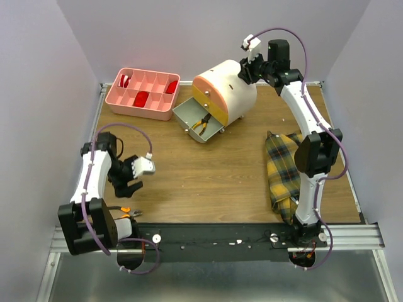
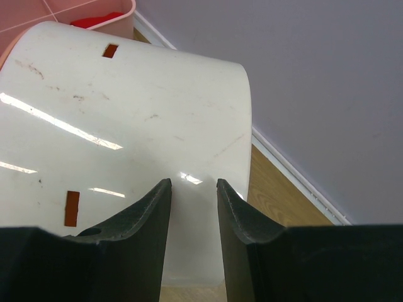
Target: Sort the tools into containers
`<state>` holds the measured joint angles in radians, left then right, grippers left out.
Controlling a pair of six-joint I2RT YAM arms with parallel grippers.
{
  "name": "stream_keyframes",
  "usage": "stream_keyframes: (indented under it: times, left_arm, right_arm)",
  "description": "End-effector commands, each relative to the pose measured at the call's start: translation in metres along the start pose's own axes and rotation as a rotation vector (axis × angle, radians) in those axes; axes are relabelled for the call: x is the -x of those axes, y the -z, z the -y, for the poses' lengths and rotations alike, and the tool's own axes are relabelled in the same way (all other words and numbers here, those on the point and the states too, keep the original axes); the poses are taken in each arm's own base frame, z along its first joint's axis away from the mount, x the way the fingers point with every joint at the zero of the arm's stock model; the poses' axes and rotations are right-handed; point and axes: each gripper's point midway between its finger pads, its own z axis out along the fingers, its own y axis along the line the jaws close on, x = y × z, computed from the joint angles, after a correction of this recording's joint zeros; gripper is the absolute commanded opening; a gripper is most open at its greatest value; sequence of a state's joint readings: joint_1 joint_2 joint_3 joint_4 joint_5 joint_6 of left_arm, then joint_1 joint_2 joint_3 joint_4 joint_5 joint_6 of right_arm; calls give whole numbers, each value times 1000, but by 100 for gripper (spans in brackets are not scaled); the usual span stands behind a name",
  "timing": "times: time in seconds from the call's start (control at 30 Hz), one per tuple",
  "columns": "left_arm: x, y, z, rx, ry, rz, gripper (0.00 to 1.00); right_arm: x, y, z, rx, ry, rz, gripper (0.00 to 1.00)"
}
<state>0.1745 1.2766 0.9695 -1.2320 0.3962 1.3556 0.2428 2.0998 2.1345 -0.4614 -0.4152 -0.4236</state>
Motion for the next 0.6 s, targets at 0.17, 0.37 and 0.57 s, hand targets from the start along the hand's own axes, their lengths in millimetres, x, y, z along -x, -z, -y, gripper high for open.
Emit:
stream_keyframes:
  times: [0.17, 0.37, 0.57]
  left_arm:
    - [-77, 0, 17, -65, -345, -229, 80]
    - [-101, -3, 12, -83, -326, -218, 79]
    - [-118, -30, 22, -82, -351, -245, 78]
  right_arm:
    - [-113, -16, -45, 140, -108, -304, 44]
    - [-121, -14, -50, 149, -119, -324, 44]
    - [-125, -12, -51, 131, -106, -344, 44]
